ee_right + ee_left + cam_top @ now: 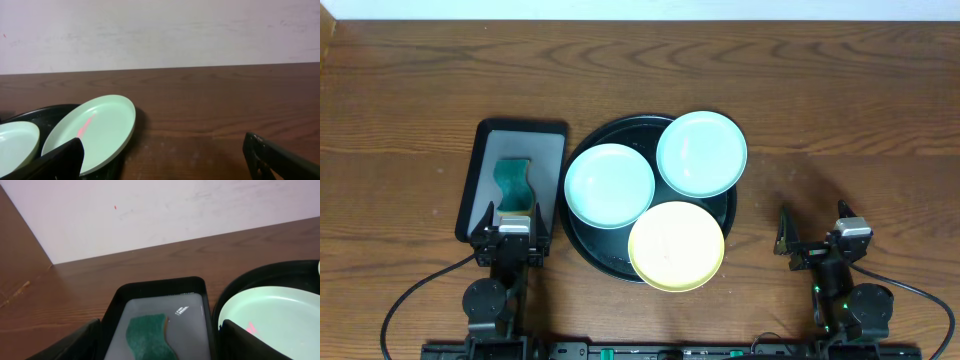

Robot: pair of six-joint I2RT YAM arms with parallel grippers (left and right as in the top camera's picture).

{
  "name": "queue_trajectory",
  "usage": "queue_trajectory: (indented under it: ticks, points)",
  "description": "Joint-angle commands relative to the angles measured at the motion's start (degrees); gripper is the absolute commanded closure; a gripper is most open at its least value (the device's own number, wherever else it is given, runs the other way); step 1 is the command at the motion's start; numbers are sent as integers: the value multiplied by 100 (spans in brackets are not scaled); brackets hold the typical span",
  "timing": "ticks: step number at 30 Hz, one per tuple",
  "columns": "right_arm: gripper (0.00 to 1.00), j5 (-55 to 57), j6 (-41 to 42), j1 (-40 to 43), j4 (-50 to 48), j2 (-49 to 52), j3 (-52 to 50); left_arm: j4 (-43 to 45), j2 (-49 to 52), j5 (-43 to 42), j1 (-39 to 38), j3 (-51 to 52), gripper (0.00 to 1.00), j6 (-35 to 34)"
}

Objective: Clean dirty plates on tray and stack at the side

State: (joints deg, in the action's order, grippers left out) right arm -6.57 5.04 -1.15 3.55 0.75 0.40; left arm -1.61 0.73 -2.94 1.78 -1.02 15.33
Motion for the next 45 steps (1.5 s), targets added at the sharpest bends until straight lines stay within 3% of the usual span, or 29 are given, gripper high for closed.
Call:
queue_trajectory:
  ticks: [1, 39, 45]
  points:
    - [1, 33, 66, -39, 15, 26, -9, -232, -39, 105, 17, 76, 25, 92]
    - [1, 83, -4, -33, 20, 28, -9, -221, 9, 109, 17, 76, 25, 81]
    - [1, 275, -37, -31, 11, 28, -9, -68, 166, 103, 17, 61, 25, -391]
